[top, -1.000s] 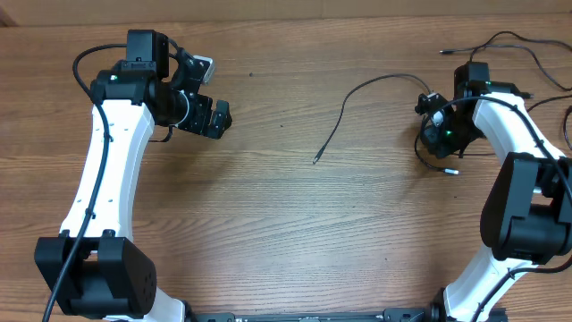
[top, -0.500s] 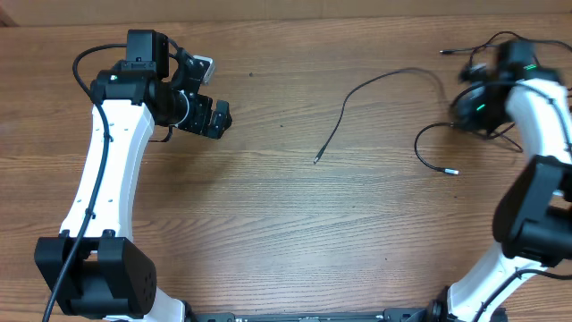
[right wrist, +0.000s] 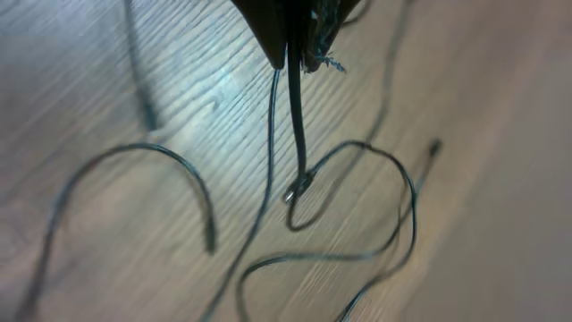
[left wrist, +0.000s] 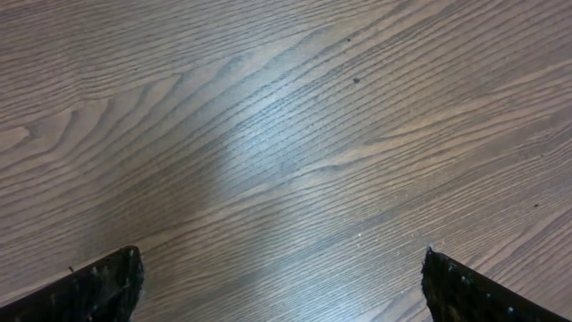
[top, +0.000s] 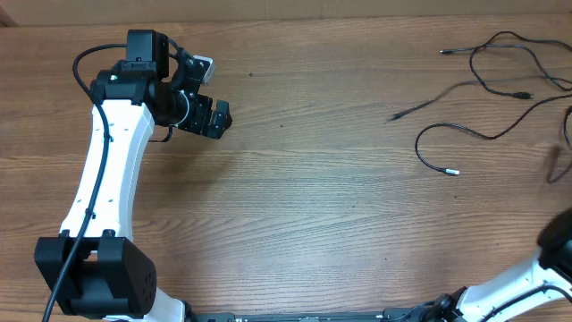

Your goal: Untangle cables

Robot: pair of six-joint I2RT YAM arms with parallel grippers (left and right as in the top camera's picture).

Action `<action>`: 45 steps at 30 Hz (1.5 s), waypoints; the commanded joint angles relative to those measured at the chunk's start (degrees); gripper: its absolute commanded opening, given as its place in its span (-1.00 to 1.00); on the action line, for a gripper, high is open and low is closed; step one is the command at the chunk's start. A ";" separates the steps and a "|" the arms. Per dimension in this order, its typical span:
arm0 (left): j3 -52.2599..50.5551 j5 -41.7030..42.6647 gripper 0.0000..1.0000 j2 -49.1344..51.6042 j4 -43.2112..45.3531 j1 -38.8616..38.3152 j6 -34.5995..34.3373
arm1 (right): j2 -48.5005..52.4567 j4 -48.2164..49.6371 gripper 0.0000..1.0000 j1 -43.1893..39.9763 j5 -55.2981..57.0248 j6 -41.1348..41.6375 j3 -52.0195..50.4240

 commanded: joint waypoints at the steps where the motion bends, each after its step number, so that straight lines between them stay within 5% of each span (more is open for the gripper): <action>1: 0.22 -0.09 0.99 -1.36 0.07 -0.11 -0.37 | -1.66 -0.04 -0.92 -3.23 -8.59 5.33 1.31; 8: 0.22 -0.09 0.99 -1.36 0.04 -0.11 -0.37 | -1.66 -0.63 -0.82 -4.79 -7.93 3.19 1.31; 12: 0.22 -0.09 1.00 -1.36 0.04 -0.11 -0.37 | -1.66 -0.37 0.48 -3.69 -7.93 3.21 1.31; 16: 0.22 -0.09 1.00 -1.36 0.07 -0.11 -0.37 | -1.66 -0.35 0.91 -2.43 -7.91 3.19 1.31; 28: 0.22 -0.09 1.00 -1.36 0.07 -0.11 -0.37 | -1.66 -0.63 1.00 11.30 -7.93 -13.05 1.22; 45: 0.22 -0.09 0.99 -1.36 0.04 -0.11 -0.37 | -1.62 0.04 0.99 39.50 -6.21 -13.35 1.20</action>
